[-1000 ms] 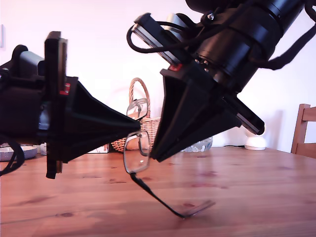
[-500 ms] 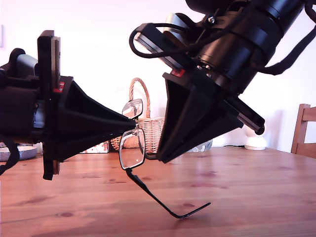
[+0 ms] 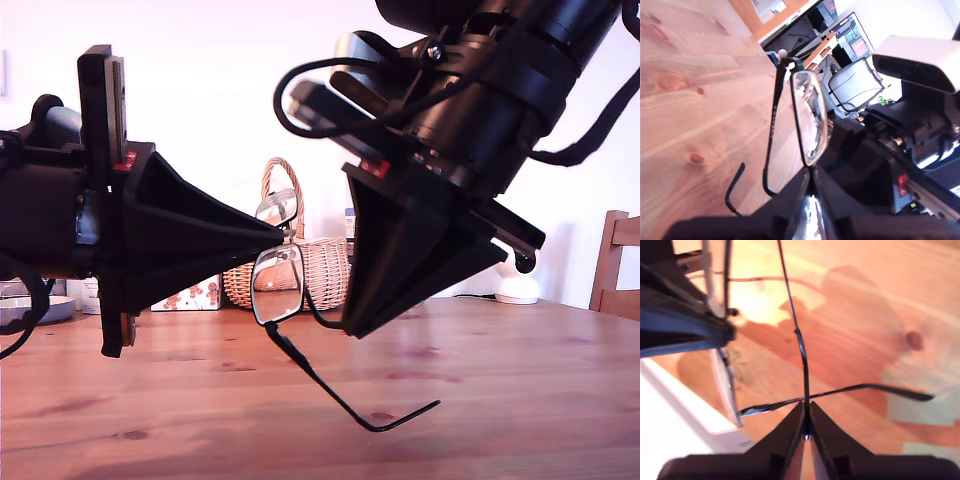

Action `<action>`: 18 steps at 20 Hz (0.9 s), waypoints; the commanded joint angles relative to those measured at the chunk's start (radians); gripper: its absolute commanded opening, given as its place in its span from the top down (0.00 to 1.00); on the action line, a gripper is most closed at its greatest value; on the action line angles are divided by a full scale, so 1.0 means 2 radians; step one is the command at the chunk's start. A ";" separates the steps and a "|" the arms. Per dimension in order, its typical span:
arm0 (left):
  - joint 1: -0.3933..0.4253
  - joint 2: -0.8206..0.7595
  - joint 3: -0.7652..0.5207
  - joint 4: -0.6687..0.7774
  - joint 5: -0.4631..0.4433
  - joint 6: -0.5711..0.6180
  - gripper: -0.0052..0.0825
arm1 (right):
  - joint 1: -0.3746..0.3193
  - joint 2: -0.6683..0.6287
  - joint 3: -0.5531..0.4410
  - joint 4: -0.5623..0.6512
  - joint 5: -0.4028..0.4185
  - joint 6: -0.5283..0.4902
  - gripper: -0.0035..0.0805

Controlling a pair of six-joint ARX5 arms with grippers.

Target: Pick up the glasses and open them, then place them back on the table

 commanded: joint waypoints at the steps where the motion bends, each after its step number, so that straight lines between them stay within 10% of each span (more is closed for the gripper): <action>1: -0.002 -0.001 0.004 0.004 0.010 -0.003 0.97 | 0.001 0.001 0.006 0.005 0.010 -0.006 0.97; 18: 0.002 -0.001 0.004 0.004 0.067 -0.044 0.97 | -0.031 0.030 0.006 0.011 0.068 -0.076 0.97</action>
